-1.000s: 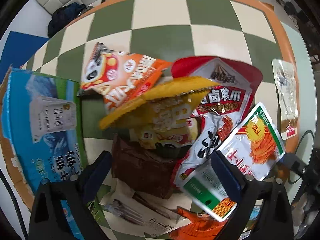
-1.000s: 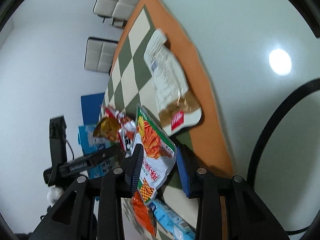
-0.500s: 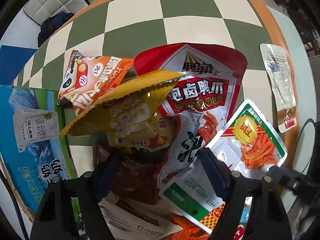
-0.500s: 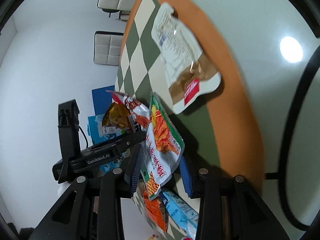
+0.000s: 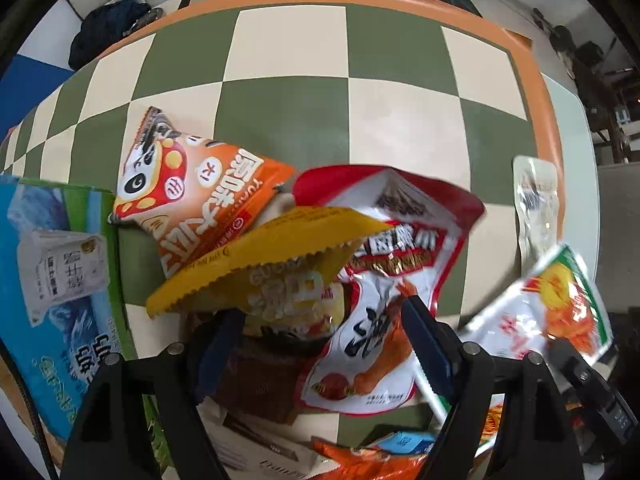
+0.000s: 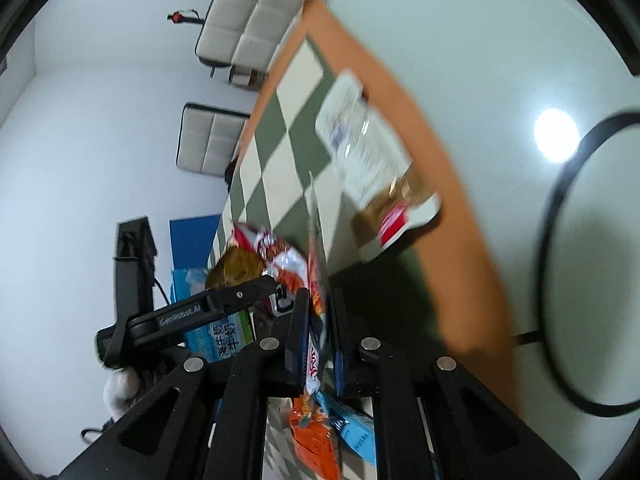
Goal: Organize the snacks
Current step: 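Grasp the green-bordered white spicy-strip bag with the right gripper and lift, then grasp the red-and-white duck-claw bag with the left gripper while the right holds its bag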
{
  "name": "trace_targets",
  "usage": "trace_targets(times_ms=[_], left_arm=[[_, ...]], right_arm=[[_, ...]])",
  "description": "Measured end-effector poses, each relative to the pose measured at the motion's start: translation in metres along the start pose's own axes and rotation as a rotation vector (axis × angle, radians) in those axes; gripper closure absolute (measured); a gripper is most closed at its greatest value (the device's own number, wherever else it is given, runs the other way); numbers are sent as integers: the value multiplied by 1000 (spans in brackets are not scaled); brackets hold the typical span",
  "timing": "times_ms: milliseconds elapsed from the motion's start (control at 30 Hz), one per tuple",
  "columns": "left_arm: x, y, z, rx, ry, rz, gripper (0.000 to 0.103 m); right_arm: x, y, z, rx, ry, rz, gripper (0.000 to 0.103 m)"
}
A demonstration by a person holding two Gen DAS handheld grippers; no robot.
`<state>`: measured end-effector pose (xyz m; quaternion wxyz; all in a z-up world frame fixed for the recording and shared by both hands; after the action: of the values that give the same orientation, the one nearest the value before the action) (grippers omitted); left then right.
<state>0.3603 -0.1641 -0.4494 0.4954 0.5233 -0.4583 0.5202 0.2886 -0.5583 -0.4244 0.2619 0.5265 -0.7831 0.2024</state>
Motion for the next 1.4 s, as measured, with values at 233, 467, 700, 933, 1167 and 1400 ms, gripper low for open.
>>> trace_targets(times_ms=[233, 467, 700, 933, 1167, 1400], left_arm=[[-11, -13, 45, -113, -82, -15, 11], [-17, -5, 73, -181, -85, -78, 12], [-41, 12, 101, -269, -197, -51, 5], [-40, 16, 128, -275, -173, -28, 20], [-31, 46, 160, -314, -168, -1, 73], [-17, 57, 141, -211, -81, -17, 80]], right_arm=[[30, -9, 9, 11, 64, 6, 92], [27, -2, 2, 13, 94, -10, 92], [14, 2, -3, 30, 121, -15, 92], [8, 10, -3, 26, 136, -19, 92], [9, 13, -3, 17, 137, -12, 92], [19, 8, -8, 30, 129, 20, 92]])
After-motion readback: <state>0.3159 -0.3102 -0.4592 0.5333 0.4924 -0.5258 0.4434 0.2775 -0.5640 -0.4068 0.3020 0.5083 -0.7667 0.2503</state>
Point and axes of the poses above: each gripper's, at about its wrist camera, not at the fingertips, and x roughly against the way its jaws point, z to its right, y to its underside, the point moved 5 cm from there along -x, roughly the way its jaws point, and after that the axes turned 8 degrees about x, right-handed, at the moved point
